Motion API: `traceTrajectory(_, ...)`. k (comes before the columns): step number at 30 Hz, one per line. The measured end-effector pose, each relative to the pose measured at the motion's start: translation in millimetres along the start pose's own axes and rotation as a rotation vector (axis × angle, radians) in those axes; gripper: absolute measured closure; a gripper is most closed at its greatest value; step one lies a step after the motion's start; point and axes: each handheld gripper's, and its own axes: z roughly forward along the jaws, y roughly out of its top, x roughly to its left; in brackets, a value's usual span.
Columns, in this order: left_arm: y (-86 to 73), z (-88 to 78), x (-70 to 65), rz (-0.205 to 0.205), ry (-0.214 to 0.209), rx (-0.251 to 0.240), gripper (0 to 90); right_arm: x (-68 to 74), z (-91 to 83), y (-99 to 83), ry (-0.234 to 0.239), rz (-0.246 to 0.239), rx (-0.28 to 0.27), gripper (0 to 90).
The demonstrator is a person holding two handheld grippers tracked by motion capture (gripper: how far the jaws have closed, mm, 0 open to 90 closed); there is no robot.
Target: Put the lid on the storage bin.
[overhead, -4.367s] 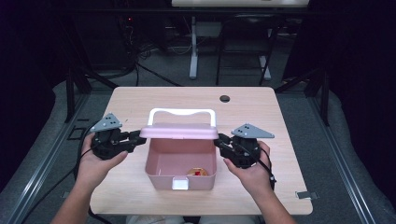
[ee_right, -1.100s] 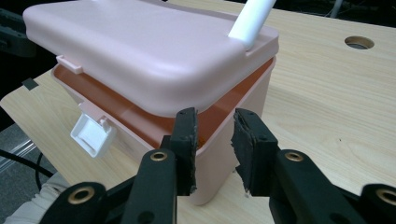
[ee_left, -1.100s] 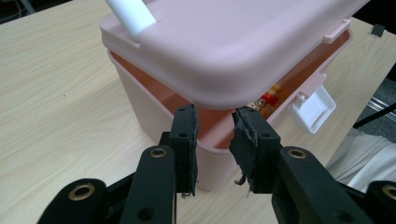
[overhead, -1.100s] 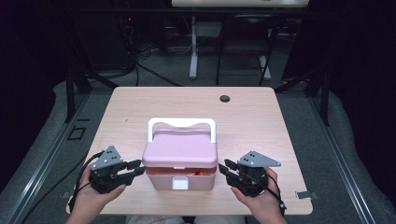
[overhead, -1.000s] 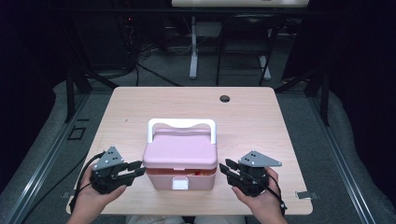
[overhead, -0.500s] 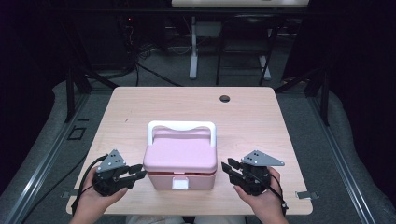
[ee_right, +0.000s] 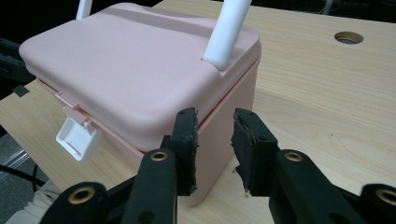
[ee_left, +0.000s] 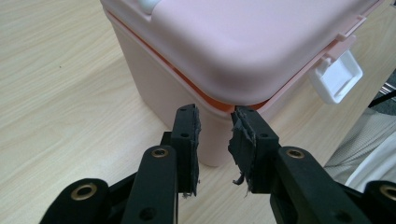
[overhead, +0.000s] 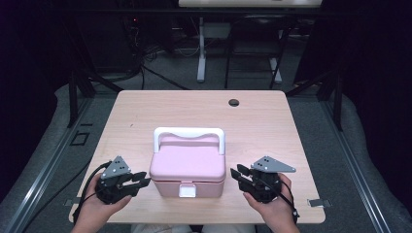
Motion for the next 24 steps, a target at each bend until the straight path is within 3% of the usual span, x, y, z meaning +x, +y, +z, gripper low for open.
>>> traceTrajectory(4, -1.7, 2.0, 1.1, 0.000, 0.013, 0.011, 70.0, 0.1, 0.6, -0.3, -0.001, 0.000, 0.002, 69.8)
traceTrajectory(15, -1.7, -6.5, 8.4, -0.032, 0.029, -0.038, 68.9, -2.2, 1.2, -1.7, -0.004, 0.008, -0.001, 69.5)
traceTrajectory(24, -5.9, -7.2, 21.3, -0.075, 0.051, -0.069, 59.7, -6.4, 3.5, -3.3, -0.018, 0.006, 0.006, 68.6)
